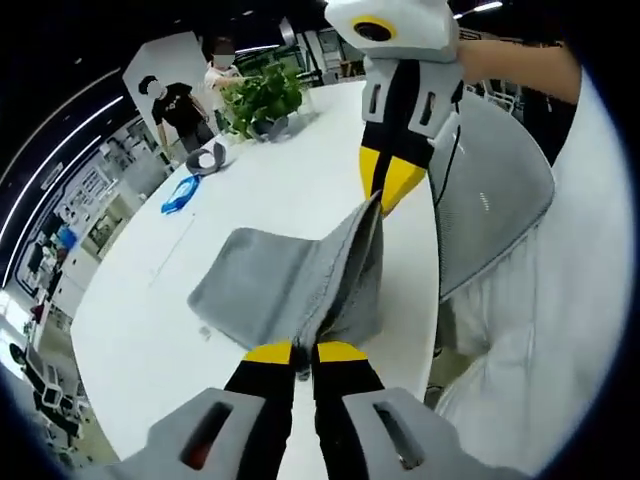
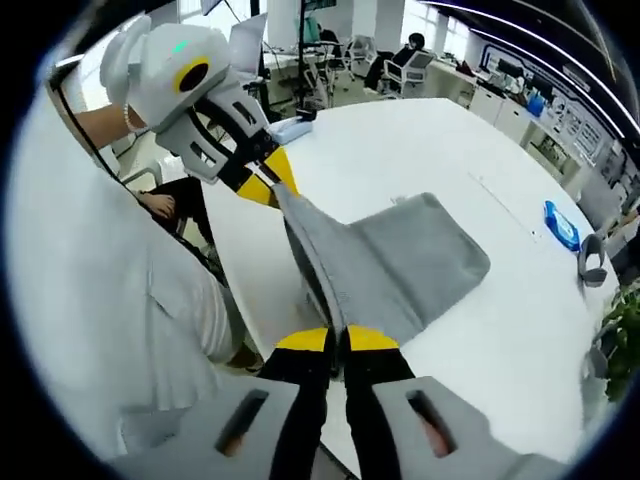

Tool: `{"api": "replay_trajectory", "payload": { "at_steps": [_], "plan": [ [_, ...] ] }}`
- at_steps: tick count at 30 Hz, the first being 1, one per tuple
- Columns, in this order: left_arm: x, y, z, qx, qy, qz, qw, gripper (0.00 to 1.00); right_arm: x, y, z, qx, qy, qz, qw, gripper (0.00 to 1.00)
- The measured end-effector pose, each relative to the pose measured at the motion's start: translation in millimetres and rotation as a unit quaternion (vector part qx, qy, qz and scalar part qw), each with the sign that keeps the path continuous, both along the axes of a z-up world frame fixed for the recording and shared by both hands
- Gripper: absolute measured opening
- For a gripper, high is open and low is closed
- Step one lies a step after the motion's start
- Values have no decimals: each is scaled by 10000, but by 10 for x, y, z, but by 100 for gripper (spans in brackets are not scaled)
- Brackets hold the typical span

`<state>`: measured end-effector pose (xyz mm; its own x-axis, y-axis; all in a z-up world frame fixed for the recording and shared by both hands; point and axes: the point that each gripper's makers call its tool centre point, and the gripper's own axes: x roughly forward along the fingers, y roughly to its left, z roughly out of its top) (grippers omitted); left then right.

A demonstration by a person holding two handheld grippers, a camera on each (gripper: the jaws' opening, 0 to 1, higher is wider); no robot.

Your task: Fold the towel on the table until its edges align and the towel forms a compact rectangular stack.

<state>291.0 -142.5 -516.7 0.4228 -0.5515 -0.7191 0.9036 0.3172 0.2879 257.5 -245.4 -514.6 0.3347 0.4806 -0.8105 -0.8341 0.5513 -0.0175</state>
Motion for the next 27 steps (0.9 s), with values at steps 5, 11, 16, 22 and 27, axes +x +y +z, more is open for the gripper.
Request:
{"api": "replay_trajectory", "payload": {
  "at_steps": [5, 11, 16, 22, 27],
  "plan": [
    [84, 16, 197, -160, -143, 111, 9997, 6, 76, 13, 197, 79, -121, -64, 9999, 2],
    [222, 9, 357, -414, -132, 221, 9988, 6, 220, -7, 428, 274, -294, -196, 9990, 2],
    [381, -52, 454, -497, -210, 232, 9983, 6, 358, -48, 483, 324, -349, -320, 9984, 2],
    [538, -121, 467, -450, -242, 208, 9985, 6, 490, -99, 522, 248, -413, -407, 9980, 1],
    [701, -167, 466, -398, -329, 249, 9984, 6, 694, -140, 577, 201, -547, -504, 9970, 1]
  ]
}}
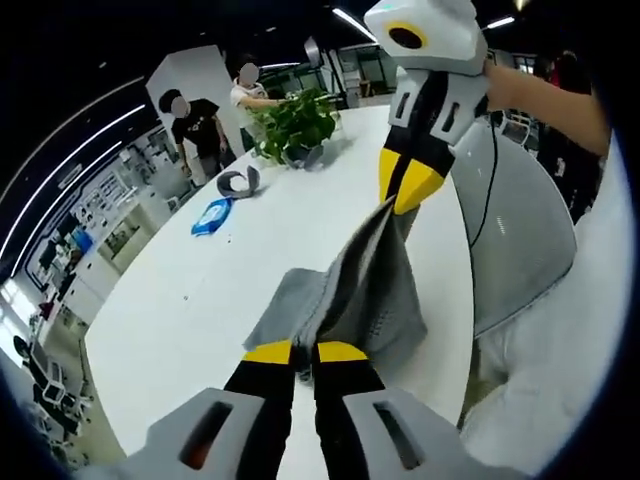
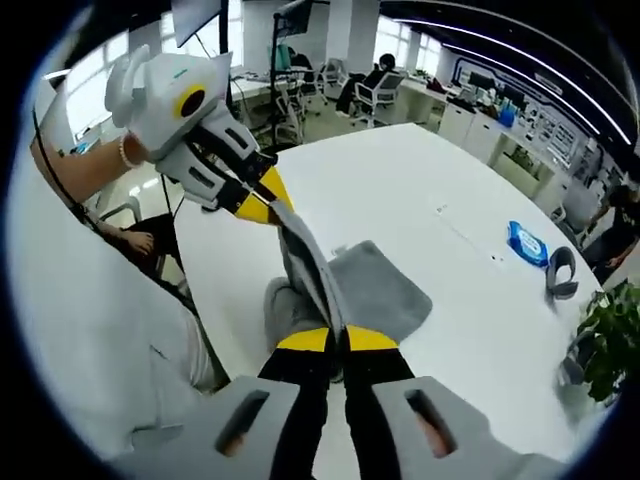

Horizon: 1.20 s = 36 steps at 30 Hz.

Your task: Fold the towel on the table until its edges align and the towel forms a compact rectangular stack.

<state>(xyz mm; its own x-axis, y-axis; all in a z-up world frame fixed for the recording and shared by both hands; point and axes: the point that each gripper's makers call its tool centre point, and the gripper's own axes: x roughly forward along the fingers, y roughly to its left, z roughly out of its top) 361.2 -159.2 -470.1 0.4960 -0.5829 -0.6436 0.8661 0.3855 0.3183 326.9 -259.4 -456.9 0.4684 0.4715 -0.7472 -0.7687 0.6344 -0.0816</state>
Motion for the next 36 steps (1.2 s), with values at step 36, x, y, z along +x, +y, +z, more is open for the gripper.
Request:
{"api": "replay_trajectory", "payload": {
  "at_steps": [36],
  "plan": [
    [1004, -112, -1480, 933, 1216, 784, 9851, 7, 1384, -158, -1504, -1343, 763, 18, 9880, 1]
  ]
}}
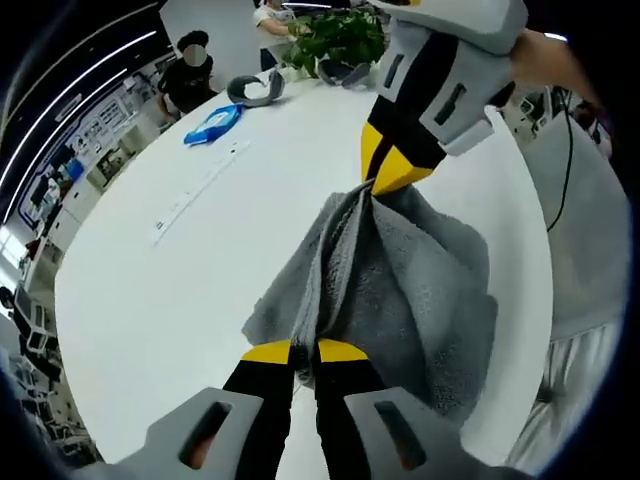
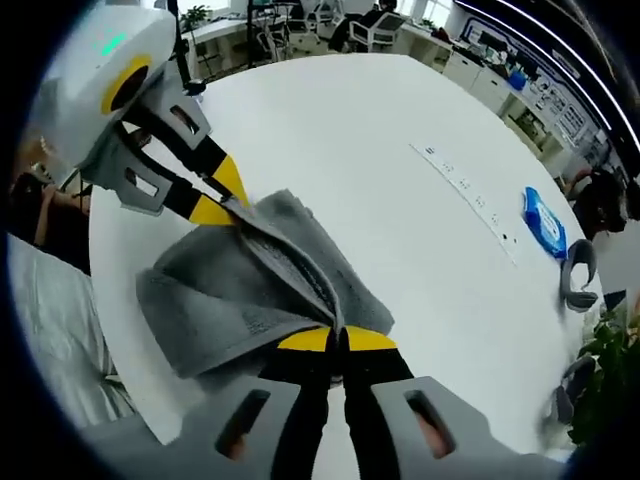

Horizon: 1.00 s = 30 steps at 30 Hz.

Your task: Fold the towel on the table until its edges align and the towel forms a compact rectangular stack.

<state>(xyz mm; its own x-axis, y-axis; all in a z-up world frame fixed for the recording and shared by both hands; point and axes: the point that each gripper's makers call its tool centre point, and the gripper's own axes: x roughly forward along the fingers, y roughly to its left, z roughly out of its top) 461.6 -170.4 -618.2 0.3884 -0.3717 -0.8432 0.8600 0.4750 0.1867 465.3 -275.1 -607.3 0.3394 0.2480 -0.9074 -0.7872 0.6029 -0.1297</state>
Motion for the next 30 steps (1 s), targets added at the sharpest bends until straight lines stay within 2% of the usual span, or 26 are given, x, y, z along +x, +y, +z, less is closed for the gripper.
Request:
{"api": "replay_trajectory", "payload": {
  "at_steps": [5, 8, 10, 12, 15, 21, 26, 30],
  "plan": [
    [-3, -12, -158, 128, 185, 8, 9997, 7, -2, -12, -197, -73, 163, 34, 9998, 1],
    [-22, -20, -202, 167, 170, -39, 9997, 7, -44, -33, -301, 6, 308, -76, 9995, 0],
    [-17, -28, -204, 156, 137, -38, 9998, 7, -73, -40, -329, 32, 287, -106, 9995, 0],
    [-38, -32, -209, 84, 233, 88, 9997, 7, -95, -40, -354, 49, 271, -126, 9995, 0],
    [-93, -35, -237, -1, 434, 213, 9988, 7, -165, -24, -401, 25, 422, -204, 9989, 0],
    [-244, -8, -236, -147, 353, 238, 9990, 7, -284, -8, -411, -79, 483, -132, 9987, 0],
    [-410, 13, -236, -296, 375, 278, 9985, 7, -409, 4, -422, 19, 559, -255, 9981, 0],
    [-504, 21, -217, -376, 266, 293, 9985, 7, -519, 14, -426, 75, 625, -343, 9974, 0]
  ]
}}
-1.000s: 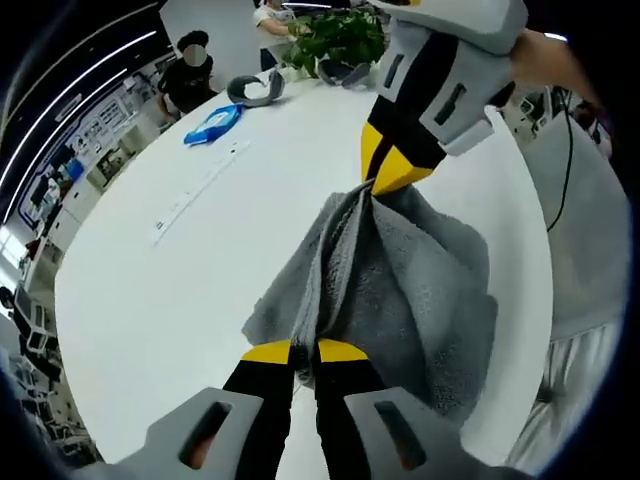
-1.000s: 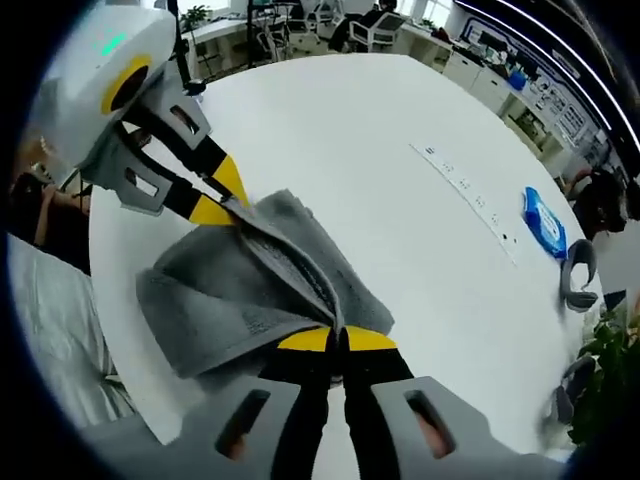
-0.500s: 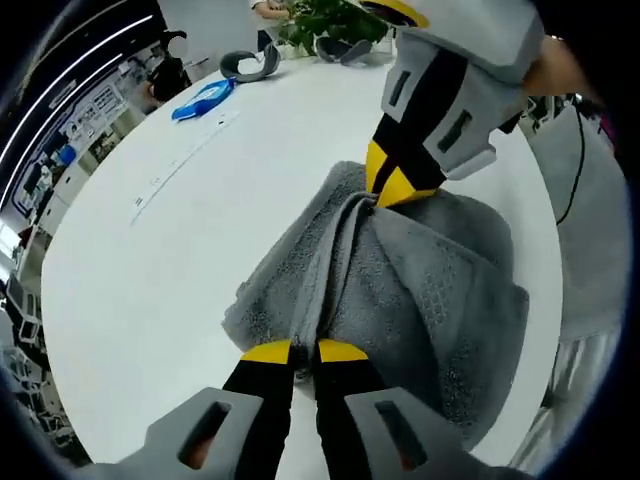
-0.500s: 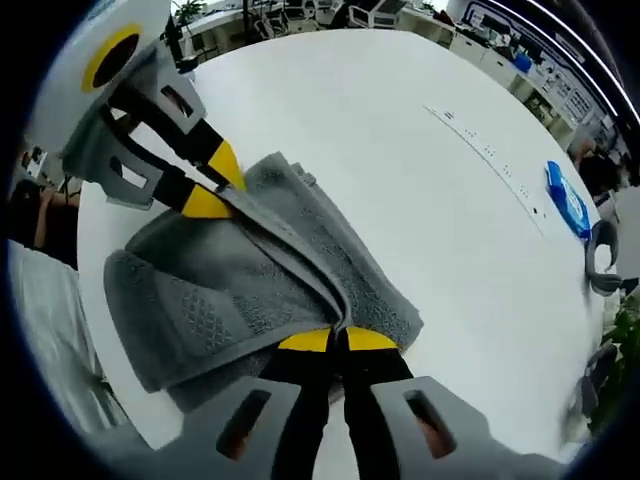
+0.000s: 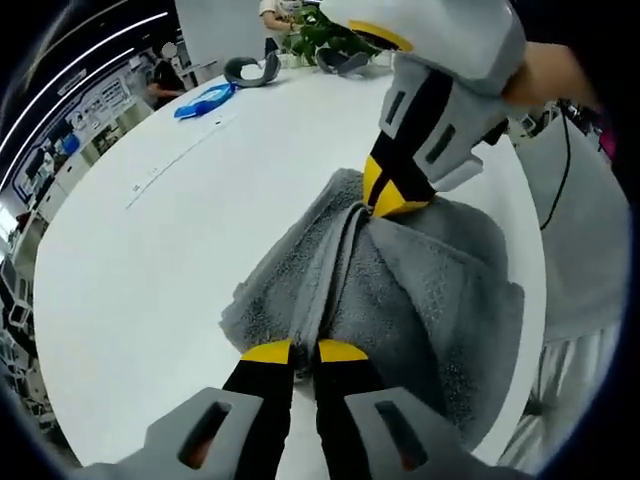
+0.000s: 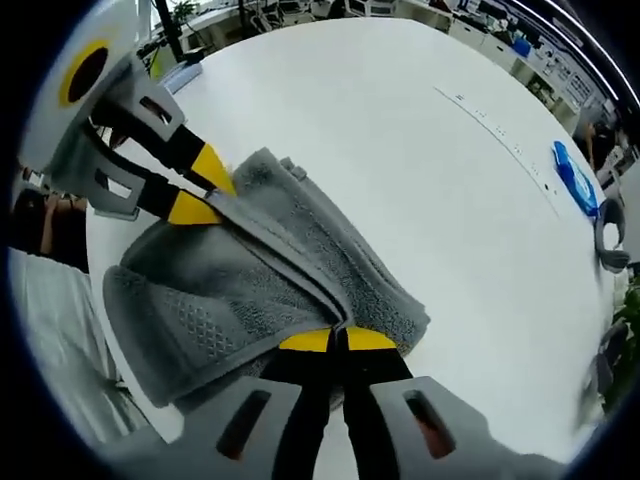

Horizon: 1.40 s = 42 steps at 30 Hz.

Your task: Fold the towel on the table until its edges align and the towel forms a compact rectangular stack.

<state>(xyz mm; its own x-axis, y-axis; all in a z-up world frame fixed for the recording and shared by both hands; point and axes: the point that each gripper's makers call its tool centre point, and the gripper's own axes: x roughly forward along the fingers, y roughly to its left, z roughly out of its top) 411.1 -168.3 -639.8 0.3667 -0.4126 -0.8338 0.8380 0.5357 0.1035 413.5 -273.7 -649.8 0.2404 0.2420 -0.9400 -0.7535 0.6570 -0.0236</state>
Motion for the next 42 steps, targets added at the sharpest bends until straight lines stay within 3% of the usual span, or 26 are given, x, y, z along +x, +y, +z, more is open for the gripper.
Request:
{"api": "replay_trajectory", "payload": {
  "at_steps": [6, 8, 13, 16, 20, 24, 28, 32, 38, 42],
  "plan": [
    [-93, 13, 125, -224, -73, 298, 9993, 11, -95, 14, -9, 3, 12, -14, 10000, 0],
    [-137, 13, 271, -402, -308, 296, 9983, 14, -92, 14, -5, -1, 8, -40, 10000, 0],
    [-294, 44, 463, -636, -529, 273, 9962, 17, -88, 15, -9, -35, 32, -49, 10000, 0],
    [-402, -12, 600, -856, -838, 25, 9928, 21, -91, 16, -6, 3, 65, -79, 9999, 0],
    [-629, -112, 666, -1061, -885, -278, 9900, 29, -89, 19, -10, 54, 109, -145, 9998, 0],
    [-834, -302, 732, -1304, -1128, -726, 9823, 38, -83, 20, -15, 62, 125, -147, 9998, 0],
    [-1031, -474, 646, -1312, -1252, -1179, 9763, 47, -88, 22, -15, 38, 111, -124, 9999, 0],
    [-1111, -576, 476, -1115, -1203, -1431, 9760, 52, -82, 17, -17, 33, 93, -131, 9999, 0],
    [-1046, -575, 262, -849, -1096, -1465, 9794, 44, -88, 17, -8, 86, 112, -152, 9998, 0],
    [-981, -542, 305, -892, -1142, -1368, 9799, 33, -80, 14, -17, 102, 108, -146, 9998, 0]
  ]
}}
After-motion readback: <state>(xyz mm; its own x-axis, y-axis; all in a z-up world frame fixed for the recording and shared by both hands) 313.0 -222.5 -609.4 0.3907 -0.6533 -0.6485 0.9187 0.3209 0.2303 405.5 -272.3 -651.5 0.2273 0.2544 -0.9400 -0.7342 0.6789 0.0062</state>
